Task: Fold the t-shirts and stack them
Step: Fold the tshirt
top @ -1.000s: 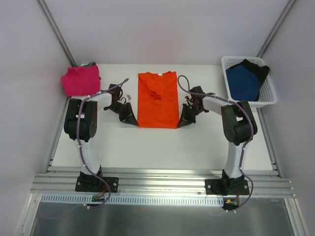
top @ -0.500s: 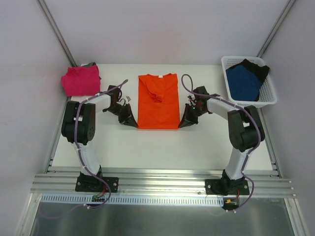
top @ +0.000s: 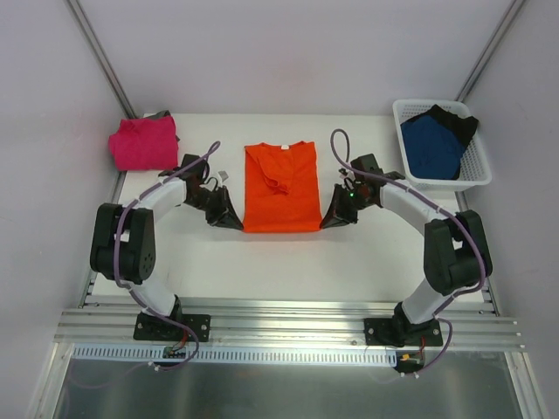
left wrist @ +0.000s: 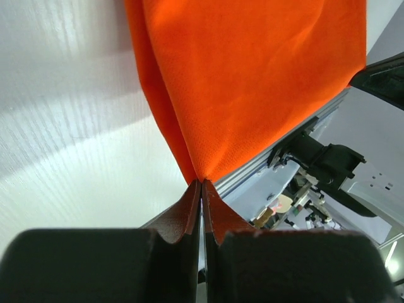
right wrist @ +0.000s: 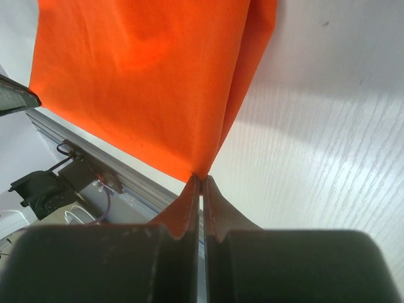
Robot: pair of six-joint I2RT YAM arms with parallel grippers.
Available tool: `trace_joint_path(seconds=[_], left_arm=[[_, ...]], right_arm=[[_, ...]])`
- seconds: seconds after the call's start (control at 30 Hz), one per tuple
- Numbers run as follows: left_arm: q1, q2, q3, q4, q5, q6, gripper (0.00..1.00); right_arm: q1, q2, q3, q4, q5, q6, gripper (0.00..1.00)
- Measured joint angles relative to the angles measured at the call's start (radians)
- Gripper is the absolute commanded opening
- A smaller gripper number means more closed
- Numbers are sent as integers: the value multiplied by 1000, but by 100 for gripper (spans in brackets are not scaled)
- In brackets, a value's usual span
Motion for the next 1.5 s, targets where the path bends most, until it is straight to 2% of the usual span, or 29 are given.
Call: trace_joint_path(seconds=[0.2,0.4,0.97,1.5], left_arm=[[0,-90,-6,-3,1,-3,0],[0,-116,15,-18,-2,-3,0],[0,-92,340,-24,-131,78,0],[-12,111,570,-17,-256,178,0]], right_arm=[[8,-71,-3,-20,0,-2,0],[9,-107,3,-23,5,-6,1],[-17,-106,209,-1,37,-39,0],[-79,114,485,24,59,-101,1]])
